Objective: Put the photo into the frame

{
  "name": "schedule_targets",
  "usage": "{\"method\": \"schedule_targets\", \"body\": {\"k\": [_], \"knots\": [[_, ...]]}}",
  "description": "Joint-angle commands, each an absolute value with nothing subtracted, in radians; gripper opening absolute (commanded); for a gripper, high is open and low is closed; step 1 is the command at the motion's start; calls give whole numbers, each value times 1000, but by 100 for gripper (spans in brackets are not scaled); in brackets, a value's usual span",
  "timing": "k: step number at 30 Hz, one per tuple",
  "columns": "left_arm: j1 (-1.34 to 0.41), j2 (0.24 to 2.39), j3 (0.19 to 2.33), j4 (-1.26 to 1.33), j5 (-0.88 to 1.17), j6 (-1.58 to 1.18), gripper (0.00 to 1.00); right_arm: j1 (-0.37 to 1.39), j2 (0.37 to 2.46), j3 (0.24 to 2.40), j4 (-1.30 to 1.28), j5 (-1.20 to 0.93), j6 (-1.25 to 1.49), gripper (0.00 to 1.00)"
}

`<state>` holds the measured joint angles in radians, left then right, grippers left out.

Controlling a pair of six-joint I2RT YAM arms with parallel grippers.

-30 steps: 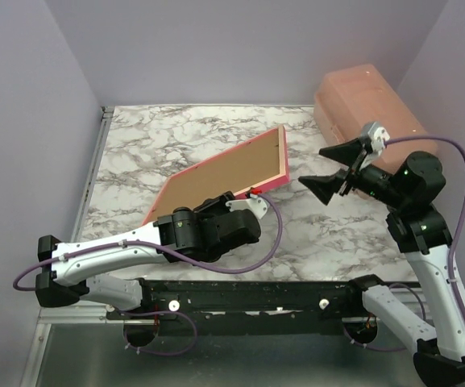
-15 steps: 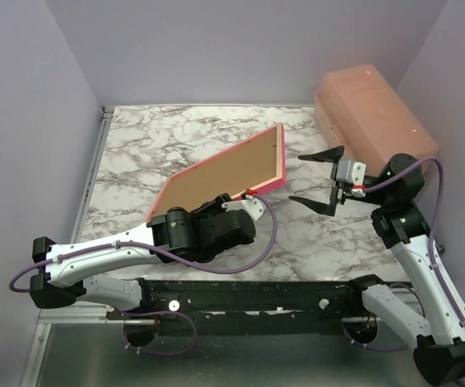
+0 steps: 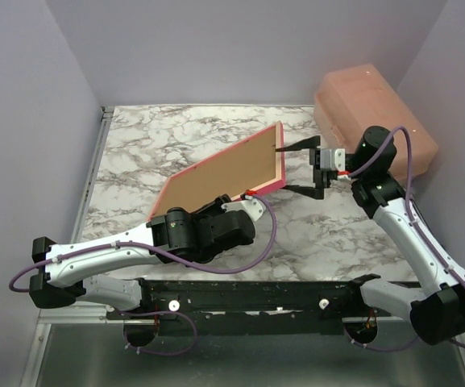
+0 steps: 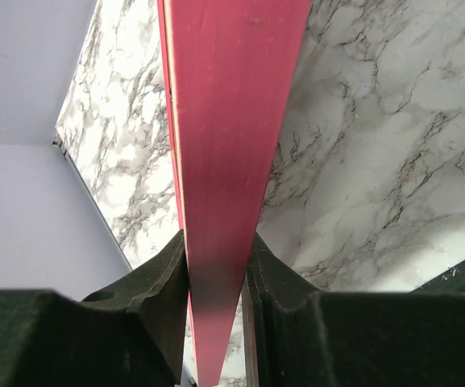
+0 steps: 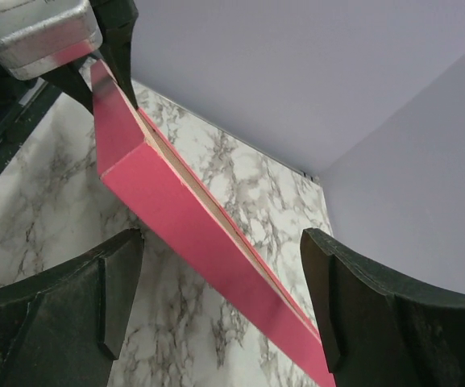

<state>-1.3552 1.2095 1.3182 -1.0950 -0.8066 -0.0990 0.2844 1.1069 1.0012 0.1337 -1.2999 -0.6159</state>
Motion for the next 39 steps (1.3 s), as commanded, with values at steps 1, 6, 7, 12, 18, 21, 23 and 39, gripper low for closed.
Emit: {"method": "schedule_targets", "body": {"k": [1, 6, 7, 12, 18, 21, 23, 39], "knots": [[-1362, 1171, 1363, -1018, -742, -192, 15, 356, 1158, 1056, 119, -1362, -715, 84], [-1361, 1169, 1363, -1027, -746, -200, 15, 420, 1187, 1060, 71, -1353, -765, 77], [-1361, 1168, 1363, -1029, -746, -202, 15, 423, 1188, 1062, 54, -1353, -776, 74], [-1361, 1155, 1365, -1028, -746, -207, 15, 433, 1185, 1073, -57, -1351, -843, 62], [-1362, 1131, 1374, -1026, -749, -215, 18, 433, 1172, 1083, -147, -1354, -872, 52], [-1362, 1116, 1377, -1026, -750, -216, 20, 434, 1169, 1091, -181, -1368, -877, 38], [-1362, 1107, 1384, -1030, -755, -216, 22, 433, 1165, 1101, -219, -1379, -892, 19], [-1361, 1087, 1524, -1033, -843, -188, 88, 434, 1088, 1082, -320, -1404, -842, 0]]}}
